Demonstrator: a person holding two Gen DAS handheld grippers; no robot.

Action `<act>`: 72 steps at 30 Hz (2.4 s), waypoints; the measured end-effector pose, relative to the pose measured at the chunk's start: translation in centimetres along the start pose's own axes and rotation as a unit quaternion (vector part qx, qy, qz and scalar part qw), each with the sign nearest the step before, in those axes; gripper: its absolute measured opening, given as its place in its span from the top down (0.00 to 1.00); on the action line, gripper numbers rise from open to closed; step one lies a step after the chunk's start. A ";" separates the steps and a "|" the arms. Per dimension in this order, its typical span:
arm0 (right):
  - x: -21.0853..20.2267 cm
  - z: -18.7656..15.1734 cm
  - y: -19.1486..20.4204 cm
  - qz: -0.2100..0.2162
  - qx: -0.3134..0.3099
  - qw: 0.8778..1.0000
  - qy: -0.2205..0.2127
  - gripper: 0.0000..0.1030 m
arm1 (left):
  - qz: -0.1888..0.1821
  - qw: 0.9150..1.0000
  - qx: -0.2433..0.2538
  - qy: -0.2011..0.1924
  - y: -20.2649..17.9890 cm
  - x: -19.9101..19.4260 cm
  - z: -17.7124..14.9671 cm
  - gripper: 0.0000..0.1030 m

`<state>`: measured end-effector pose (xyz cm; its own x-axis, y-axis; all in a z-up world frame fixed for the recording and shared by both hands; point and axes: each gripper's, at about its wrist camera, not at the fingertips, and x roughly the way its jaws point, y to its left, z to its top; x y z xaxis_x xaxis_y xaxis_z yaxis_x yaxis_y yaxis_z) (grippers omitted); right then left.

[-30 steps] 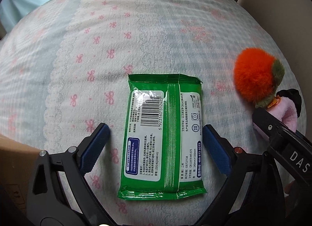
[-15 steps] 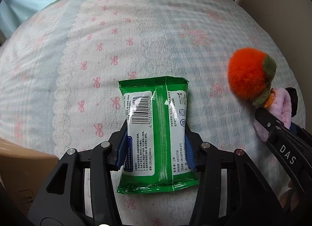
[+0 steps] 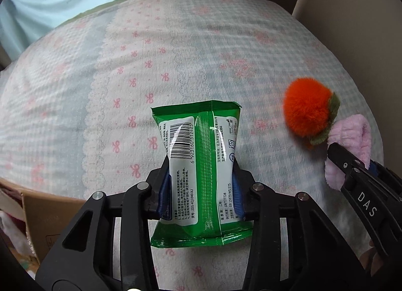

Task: Organize soft objects
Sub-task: 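Lift and carry the wipe pack and scrunchie over the cardboard box, then open both tools to drop the wipe pack and scrunchie into the box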

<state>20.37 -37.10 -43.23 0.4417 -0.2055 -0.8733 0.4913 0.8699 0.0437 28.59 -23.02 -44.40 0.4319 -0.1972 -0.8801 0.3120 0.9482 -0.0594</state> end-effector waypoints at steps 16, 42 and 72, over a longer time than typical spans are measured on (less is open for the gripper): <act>-16.4 1.7 0.1 0.033 -0.029 0.997 -0.064 0.73 | -0.016 0.995 -0.037 -0.089 0.1 -16.5 1.6 0.65; -27.2 -5.3 27.1 0.173 -0.138 0.975 0.014 0.73 | 0.044 0.991 -0.096 -0.080 28.3 -33.6 -5.0 0.65; -11.9 -11.3 33.6 0.129 -0.052 0.968 0.207 0.73 | -0.031 0.985 0.082 0.151 33.5 -13.8 -9.6 0.65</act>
<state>23.10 -0.33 -36.86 0.1914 0.2036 -0.9602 0.3167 0.9131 0.2568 25.01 13.84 -38.79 0.1449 -0.1472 -0.9784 0.4738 0.8785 -0.0620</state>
